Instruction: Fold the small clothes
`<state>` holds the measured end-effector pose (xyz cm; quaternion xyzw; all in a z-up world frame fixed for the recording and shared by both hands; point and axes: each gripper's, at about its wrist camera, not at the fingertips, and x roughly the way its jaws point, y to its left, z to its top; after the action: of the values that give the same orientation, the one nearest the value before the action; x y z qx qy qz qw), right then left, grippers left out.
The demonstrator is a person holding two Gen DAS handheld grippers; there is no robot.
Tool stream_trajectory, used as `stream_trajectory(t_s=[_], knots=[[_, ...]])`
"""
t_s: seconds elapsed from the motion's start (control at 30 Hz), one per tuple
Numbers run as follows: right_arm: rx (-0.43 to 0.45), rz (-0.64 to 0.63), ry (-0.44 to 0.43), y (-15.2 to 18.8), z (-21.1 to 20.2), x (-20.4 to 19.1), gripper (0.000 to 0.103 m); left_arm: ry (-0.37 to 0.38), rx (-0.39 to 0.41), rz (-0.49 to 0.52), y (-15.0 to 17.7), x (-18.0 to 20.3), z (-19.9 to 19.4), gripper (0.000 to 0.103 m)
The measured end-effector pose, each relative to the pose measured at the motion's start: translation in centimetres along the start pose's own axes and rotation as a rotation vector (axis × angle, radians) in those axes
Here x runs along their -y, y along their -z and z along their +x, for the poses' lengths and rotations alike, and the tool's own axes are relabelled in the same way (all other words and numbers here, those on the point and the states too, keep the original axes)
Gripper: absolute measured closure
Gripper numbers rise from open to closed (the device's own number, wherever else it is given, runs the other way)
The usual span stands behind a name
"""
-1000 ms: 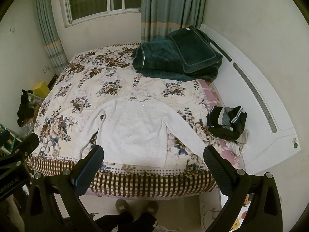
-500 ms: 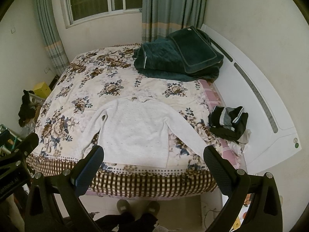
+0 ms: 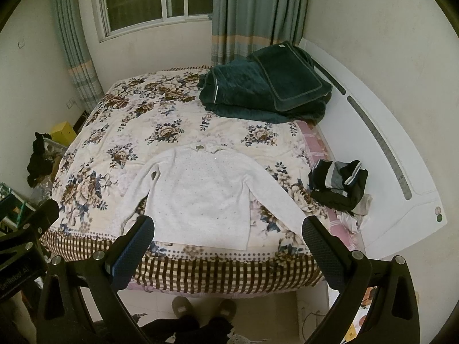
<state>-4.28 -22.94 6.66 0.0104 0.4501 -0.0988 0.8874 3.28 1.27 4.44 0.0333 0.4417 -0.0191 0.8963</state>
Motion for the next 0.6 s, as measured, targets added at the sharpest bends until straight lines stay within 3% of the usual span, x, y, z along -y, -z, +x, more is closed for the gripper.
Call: stream_trajectory(t_s=[0.6], knots=[[0.005,0.0,0.002,-0.8,-0.6,-0.4,0.0,0.002,0.006,-0.002,0.0,0.0,-0.2,0.0]])
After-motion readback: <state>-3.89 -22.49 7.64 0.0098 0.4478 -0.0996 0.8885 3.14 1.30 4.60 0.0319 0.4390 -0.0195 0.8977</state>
